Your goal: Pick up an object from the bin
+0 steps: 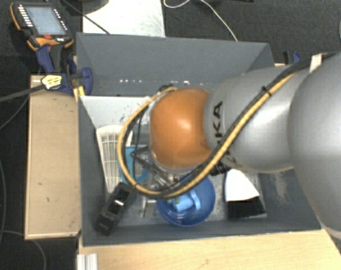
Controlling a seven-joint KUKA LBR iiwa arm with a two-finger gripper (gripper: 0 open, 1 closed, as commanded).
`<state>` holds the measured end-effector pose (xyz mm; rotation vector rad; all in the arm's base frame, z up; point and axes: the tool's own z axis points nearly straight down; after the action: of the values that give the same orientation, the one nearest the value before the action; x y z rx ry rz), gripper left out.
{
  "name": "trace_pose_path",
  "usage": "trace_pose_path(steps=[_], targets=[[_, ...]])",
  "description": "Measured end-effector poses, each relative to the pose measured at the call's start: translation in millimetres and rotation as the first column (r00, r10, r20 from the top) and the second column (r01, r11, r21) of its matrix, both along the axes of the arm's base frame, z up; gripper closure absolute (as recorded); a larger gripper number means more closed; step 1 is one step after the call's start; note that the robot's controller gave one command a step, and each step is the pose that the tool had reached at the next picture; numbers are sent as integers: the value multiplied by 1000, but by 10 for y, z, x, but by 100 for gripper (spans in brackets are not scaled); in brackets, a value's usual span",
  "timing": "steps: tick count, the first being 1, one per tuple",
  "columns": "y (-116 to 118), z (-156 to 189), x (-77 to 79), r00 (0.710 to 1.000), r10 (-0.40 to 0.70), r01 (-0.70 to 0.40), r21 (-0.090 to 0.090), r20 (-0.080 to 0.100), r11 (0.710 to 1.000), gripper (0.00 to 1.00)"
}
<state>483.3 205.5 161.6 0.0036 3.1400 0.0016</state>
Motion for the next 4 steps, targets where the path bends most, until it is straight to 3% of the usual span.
trace_pose_path(steps=[1,2,3,4], targets=[[-137,256,75,1000,27,-27,-1,-2,1000,0],[-163,112,-38,1000,17,-17,0,0,1000,0],[-374,-1,-16,977,214,-214,0,-1,977,0],[-377,14,-41,978,210,-210,1,1,978,0]])
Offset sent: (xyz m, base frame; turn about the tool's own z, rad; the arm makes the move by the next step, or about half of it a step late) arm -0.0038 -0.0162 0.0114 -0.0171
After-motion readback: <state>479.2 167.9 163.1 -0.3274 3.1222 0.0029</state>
